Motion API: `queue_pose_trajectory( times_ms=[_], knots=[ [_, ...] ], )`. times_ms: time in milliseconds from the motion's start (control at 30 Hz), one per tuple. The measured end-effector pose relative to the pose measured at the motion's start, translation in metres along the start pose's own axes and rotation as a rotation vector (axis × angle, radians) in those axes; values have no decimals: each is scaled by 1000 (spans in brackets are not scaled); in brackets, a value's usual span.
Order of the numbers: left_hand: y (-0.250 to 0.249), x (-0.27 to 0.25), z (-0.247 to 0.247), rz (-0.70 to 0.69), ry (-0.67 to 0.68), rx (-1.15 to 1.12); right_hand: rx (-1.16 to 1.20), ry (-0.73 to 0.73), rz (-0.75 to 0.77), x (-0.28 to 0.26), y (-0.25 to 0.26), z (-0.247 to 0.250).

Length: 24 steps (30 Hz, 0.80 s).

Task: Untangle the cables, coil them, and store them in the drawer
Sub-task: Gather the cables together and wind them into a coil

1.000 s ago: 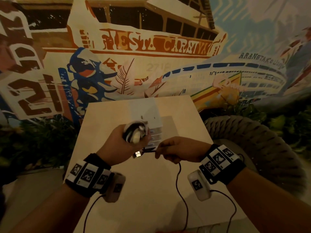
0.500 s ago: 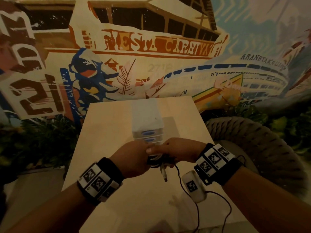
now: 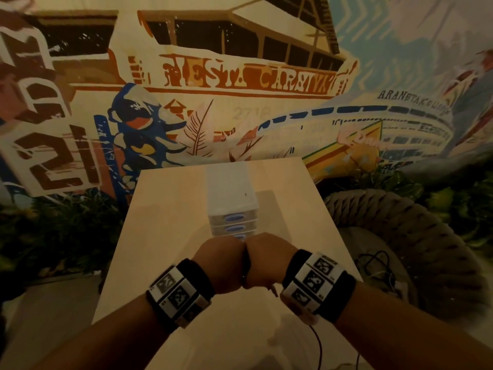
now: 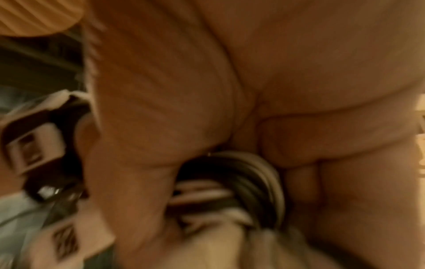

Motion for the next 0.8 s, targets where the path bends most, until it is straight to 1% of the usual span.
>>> queue_pose_trajectory(
  times_ms=[67, 133, 200, 267, 333, 400, 467, 533, 633, 700, 733, 800],
  knots=[
    [-1, 2, -3, 17, 35, 28, -38, 5, -10, 1, -3, -7],
    [-1, 5, -6, 48, 58, 21, -15, 7, -7, 5, -10, -12],
    [0, 8, 1, 42, -15, -16, 20, -2, -4, 7, -16, -12],
    [5, 8, 12, 45, -132, -124, 75, 1, 24, 6, -19, -5],
    [12, 4, 21, 36, -207, -257, 193, 13, 33, 2, -25, 5],
    [20, -4, 32, 14, -268, -357, 293, 10, 7, -2, -37, 15],
    [31, -11, 38, 8, -335, -535, 384, -18, -30, -3, -52, 22],
    [45, -15, 35, 47, -376, -777, 475, -48, -56, -5, -61, 29],
    [54, -20, 21, 149, -324, -1085, 652, -71, -59, -9, -62, 37],
    [47, -17, 12, 149, -277, -1294, 764, -70, -20, -12, -51, 41],
    [40, -15, 13, 124, -263, -1364, 809, -58, 11, -14, -43, 42],
    [28, -15, 24, 99, -309, -1458, 870, -29, 80, -19, -26, 43]
  ],
)
Point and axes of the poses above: each hand's wrist, its own x-axis towards the middle knuckle, its own z-axis out of the back of the hand, y = z × x, the point moved 7 cm from there along x, towards the middle knuckle, and after that the axes turned 9 degrees about -y, right-handed, at the moved point
